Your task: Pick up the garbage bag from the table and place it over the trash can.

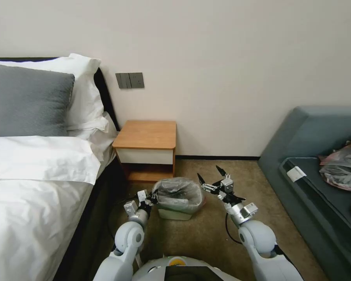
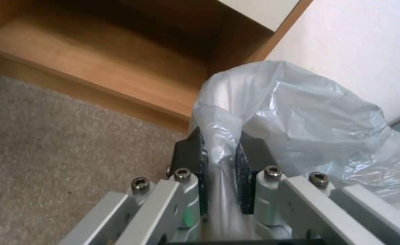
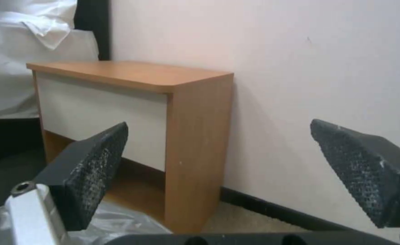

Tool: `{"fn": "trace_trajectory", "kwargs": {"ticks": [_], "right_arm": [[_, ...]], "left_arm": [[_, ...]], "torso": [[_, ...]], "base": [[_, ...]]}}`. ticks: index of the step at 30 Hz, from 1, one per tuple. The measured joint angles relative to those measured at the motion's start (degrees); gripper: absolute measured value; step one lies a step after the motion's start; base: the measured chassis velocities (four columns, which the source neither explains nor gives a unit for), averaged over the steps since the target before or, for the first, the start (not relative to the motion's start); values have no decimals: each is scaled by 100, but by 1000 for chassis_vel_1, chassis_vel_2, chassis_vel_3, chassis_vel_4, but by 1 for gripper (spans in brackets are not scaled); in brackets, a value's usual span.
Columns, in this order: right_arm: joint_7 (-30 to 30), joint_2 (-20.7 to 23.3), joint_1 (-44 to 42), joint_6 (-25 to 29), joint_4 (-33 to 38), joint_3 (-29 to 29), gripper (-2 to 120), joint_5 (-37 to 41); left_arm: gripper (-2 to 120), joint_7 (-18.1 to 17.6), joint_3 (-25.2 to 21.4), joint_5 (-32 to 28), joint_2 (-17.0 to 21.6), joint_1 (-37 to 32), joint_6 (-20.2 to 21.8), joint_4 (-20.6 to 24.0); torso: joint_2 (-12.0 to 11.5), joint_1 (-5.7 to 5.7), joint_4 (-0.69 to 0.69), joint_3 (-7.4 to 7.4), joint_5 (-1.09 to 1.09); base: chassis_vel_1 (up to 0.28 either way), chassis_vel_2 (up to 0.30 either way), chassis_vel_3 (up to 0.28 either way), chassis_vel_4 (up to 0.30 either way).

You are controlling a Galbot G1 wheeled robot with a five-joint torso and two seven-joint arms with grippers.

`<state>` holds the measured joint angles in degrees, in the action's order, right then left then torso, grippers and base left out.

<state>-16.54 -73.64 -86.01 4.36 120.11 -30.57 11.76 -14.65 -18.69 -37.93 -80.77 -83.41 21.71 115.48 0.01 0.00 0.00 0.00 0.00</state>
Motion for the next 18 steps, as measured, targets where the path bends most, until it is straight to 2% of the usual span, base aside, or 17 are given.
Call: {"fn": "trace_trajectory", "kwargs": {"ticks": [18], "right_arm": [[-22,-13,29,25,-9,25,100,11]], "left_arm": [[10,93,-16,-132,-6,-71,69,-65]], "torso": [[0,0,-1,0,0]], "base": [[0,0,0,0]]}}
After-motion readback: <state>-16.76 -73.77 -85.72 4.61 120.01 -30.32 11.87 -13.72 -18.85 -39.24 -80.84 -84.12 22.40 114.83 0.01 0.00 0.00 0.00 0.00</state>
